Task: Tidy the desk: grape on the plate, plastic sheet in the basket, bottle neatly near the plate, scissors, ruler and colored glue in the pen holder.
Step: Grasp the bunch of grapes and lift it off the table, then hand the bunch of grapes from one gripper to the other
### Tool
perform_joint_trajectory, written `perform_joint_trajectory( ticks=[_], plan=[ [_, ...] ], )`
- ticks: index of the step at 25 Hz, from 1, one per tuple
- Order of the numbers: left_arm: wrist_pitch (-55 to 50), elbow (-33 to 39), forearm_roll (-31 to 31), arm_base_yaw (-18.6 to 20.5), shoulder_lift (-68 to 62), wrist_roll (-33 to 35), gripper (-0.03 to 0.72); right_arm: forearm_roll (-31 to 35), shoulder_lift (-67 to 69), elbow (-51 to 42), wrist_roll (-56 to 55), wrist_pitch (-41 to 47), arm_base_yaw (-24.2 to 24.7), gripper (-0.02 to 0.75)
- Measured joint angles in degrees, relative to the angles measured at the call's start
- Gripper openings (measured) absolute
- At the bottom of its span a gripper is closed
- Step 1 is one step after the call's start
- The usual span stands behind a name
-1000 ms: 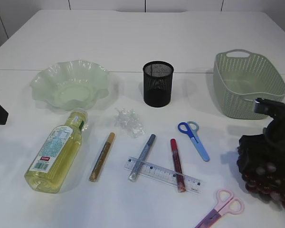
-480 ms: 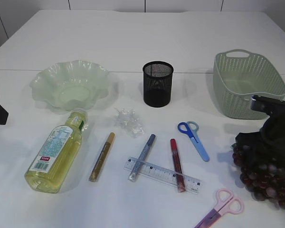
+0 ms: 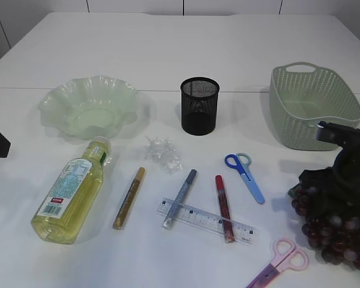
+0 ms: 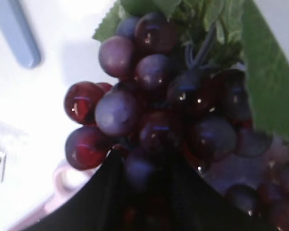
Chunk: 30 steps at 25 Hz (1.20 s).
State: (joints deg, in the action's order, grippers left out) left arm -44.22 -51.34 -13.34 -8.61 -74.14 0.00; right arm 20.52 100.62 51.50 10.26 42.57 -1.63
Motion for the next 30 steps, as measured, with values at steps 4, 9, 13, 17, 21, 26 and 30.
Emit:
perform_joint_trajectory(
  ticks=[4, 9, 13, 17, 21, 26, 30],
  plan=[
    [0.0, 0.0, 0.0, 0.0, 0.0, 0.0, 0.361, 0.3, -4.5, -0.3, 0.2, 2.1, 0.0, 0.226],
    [0.0, 0.0, 0.0, 0.0, 0.0, 0.0, 0.361, 0.6, -10.0, -0.4, 1.1, 3.8, 0.0, 0.221],
    [0.0, 0.0, 0.0, 0.0, 0.0, 0.0, 0.361, 2.3, -13.6, -0.5, 1.7, 5.2, 0.0, 0.218],
    [0.0, 0.0, 0.0, 0.0, 0.0, 0.4, 0.361, 5.9, -17.1, -0.5, 3.6, 6.7, 0.0, 0.217],
    [0.0, 0.0, 0.0, 0.0, 0.0, 0.4, 0.361, 11.9, -21.0, -0.5, 6.8, 9.4, 0.0, 0.216],
    [0.0, 0.0, 0.0, 0.0, 0.0, 0.4, 0.361, 16.9, -25.3, 2.1, 8.5, 12.7, 0.0, 0.215],
    [0.0, 0.0, 0.0, 0.0, 0.0, 0.4, 0.361, 18.0, -27.6, 7.9, 8.8, 15.8, 0.0, 0.215]
  ],
)
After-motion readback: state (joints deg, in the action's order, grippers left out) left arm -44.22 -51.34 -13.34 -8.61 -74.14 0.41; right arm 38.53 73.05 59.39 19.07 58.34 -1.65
